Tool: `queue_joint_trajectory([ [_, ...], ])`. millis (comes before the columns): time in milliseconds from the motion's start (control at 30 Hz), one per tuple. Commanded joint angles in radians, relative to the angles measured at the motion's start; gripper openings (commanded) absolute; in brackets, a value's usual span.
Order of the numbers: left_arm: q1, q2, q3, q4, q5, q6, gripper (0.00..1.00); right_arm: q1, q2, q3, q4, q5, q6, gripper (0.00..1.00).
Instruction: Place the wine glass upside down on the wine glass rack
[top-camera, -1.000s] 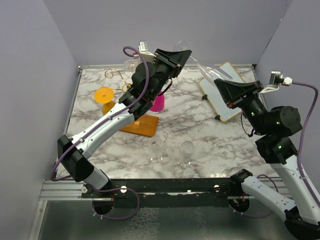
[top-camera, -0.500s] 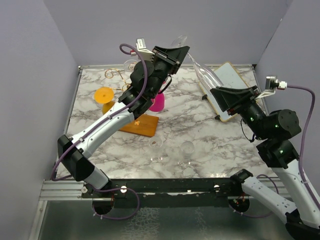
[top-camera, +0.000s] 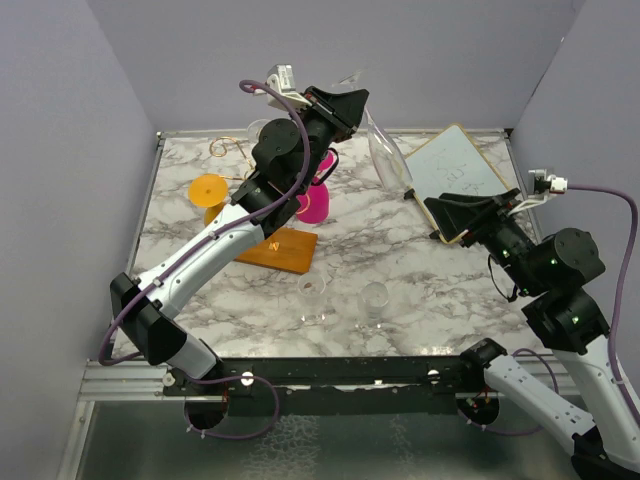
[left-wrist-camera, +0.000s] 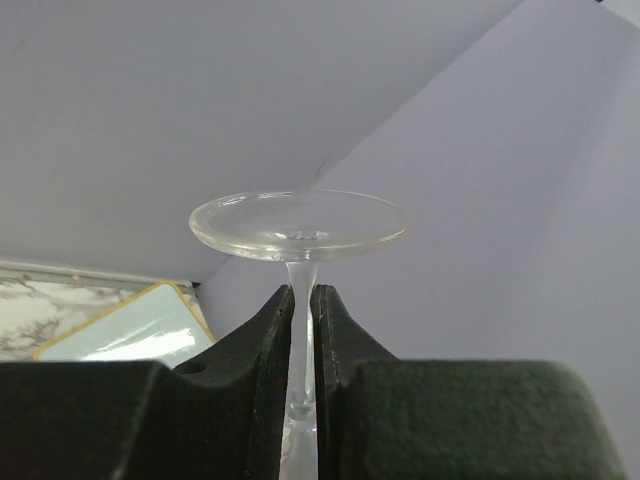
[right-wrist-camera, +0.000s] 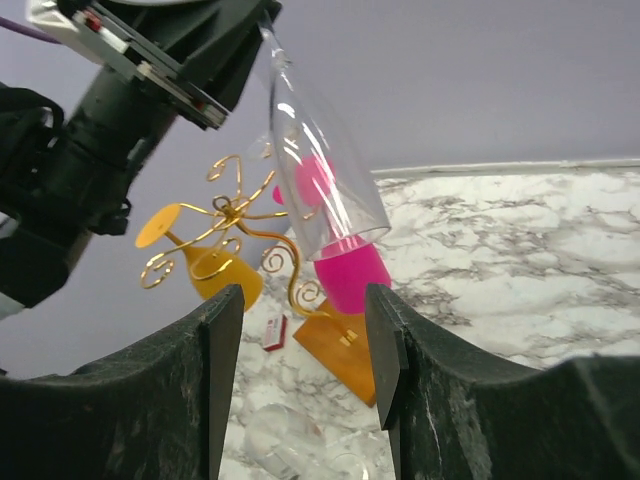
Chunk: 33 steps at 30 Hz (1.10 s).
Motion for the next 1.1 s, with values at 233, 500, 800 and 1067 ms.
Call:
queue_joint_trajectory([
  [233, 0.001, -0.114, -0.011, 0.077, 0.334, 0.441, 0.00, 0.002, 0.173, 0.194, -0.044, -0.077, -0.196, 0.52],
  [500, 0.002, -0.136, -0.064, 0.115, 0.584, 0.482, 0.00, 0.003, 0.344, 0.338, -0.052, -0.277, -0.223, 0.51],
  [800, 0.001, -0.158, -0.108, 0.159, 0.702, 0.485, 0.00, 0.003, 0.415, 0.360, 0.013, -0.374, -0.162, 0.47],
  [1067, 0.001, -0.168, -0.138, 0.192, 0.728, 0.446, 0.00, 0.003, 0.437, 0.320, 0.086, -0.409, -0.117, 0.35],
])
